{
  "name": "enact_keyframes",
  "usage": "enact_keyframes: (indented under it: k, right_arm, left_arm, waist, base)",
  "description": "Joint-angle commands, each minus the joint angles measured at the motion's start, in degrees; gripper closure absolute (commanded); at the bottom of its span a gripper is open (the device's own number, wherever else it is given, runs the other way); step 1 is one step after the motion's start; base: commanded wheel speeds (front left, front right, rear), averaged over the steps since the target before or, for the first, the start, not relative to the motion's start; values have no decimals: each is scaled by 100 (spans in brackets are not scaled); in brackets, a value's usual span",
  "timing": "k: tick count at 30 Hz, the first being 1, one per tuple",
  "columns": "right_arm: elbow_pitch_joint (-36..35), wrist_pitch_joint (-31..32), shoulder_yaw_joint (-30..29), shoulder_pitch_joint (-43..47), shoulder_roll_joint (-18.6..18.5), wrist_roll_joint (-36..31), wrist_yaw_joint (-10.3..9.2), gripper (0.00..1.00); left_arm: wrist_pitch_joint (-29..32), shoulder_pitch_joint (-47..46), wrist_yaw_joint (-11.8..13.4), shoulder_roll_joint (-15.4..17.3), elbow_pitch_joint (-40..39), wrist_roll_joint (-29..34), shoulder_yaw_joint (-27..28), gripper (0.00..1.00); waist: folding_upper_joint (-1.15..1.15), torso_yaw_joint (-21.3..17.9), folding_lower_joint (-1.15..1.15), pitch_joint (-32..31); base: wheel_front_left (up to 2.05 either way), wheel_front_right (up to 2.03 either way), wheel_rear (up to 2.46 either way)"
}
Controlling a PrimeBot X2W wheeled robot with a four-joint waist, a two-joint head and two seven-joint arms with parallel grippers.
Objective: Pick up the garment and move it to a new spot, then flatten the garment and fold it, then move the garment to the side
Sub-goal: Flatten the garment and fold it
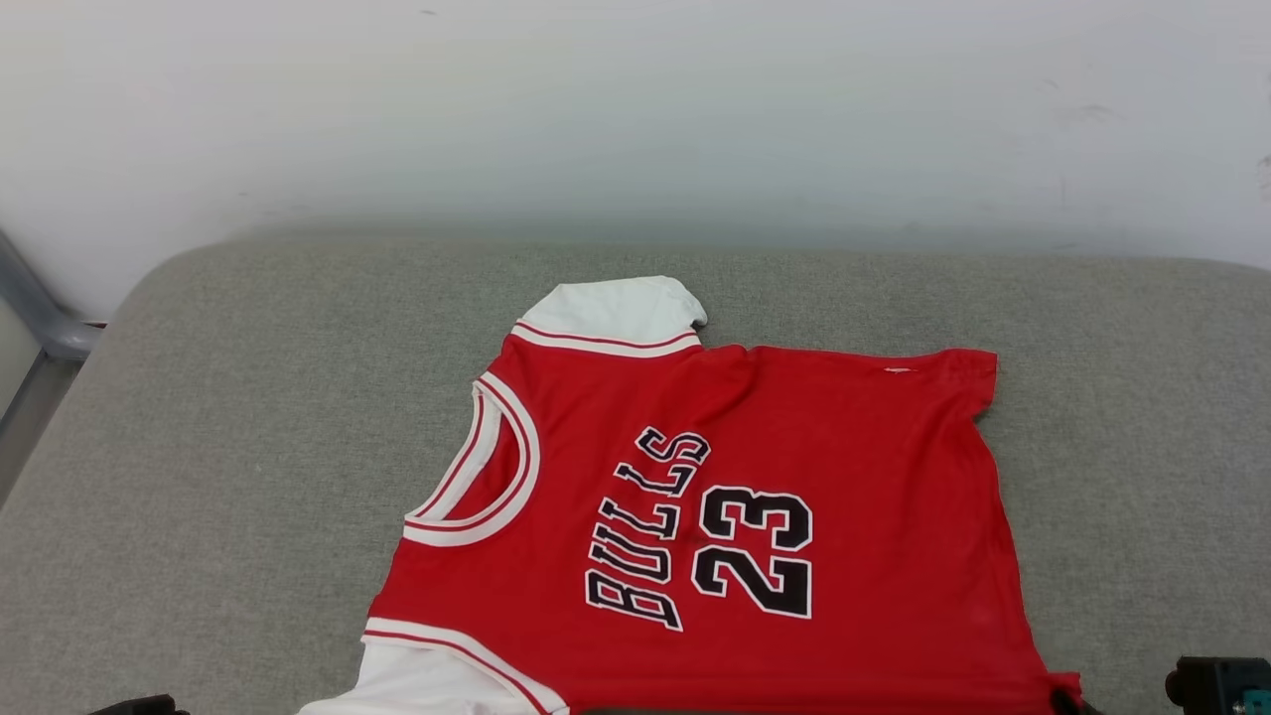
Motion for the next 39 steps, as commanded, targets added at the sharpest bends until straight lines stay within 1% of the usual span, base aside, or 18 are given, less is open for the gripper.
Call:
enact_keyframes:
  k: [1, 3, 6, 11, 14, 16, 20, 26, 33, 34, 39]
  right_arm:
    - [-252, 126, -160, 92, 69, -176, -12, 100]
    - [-532, 254, -310, 179, 229, -326, -12, 100]
    - [-832, 407, -429, 126, 405, -558, -12, 100]
    - [-986, 557, -418, -212, 468, -881, -11, 100]
    - [-904, 579, -386, -499, 436, -956, -11, 100]
    - [-823, 574, -345, -743, 428, -913, -11, 100]
    - [-580, 559, -274, -1222, 300, -952, -9, 100]
    - [-41, 498, -37, -1875, 163, -892, -9, 100]
    - [712, 258, 395, -2451, 36, -830, -9, 100]
    - [712, 258, 395, -2451, 36, -830, -9, 100]
    - [1202, -47, 644, -2653, -29, -860, -9, 100]
  left_arm:
    - [4, 34, 75, 108, -112, 30, 70, 100]
    - [-50, -55, 111, 128, -225, 108, 98, 100]
    - [-136, -294, 75, 123, -253, 237, 76, 100]
    - [-336, -908, -73, -56, 14, 442, -34, 100]
    - [-528, -1370, -220, -263, 274, 564, -111, 100]
    - [-654, -1655, -318, -383, 480, 622, -167, 100]
    - [-873, -2298, -572, -636, 985, 742, -286, 100]
    - [-1094, -3186, -1074, -984, 2002, 748, -436, 100]
    - [-1127, -3874, -1588, -1271, 3286, 632, -566, 100]
    - [-1127, -3874, -1588, -1271, 3286, 632, -566, 100]
    - [-968, -4179, -1916, -1452, 4116, 578, -732, 100]
  waist:
    - [0, 5, 2, -22]
    - [0, 10, 2, -28]
    - [0, 4, 2, -15]
    - [0, -19, 2, 131]
    - [0, -10, 2, 317]
    - [0, -12, 2, 448]
    - [0, 35, 2, 745]
    - [0, 35, 2, 1171]
    - [0, -49, 2, 1478]
    - [0, -49, 2, 1478]
    - [0, -68, 2, 1579]
  base:
    - [0, 0, 0]
    - [0, 0, 0]
    - [0, 0, 0]
    - [0, 0, 0]
    - [0, 0, 0]
    - [0, 0, 0]
    - [0, 0, 0]
    - [0, 0, 0]
    - [0, 0, 0]
    - [0, 0, 0]
    - [0, 0, 0]
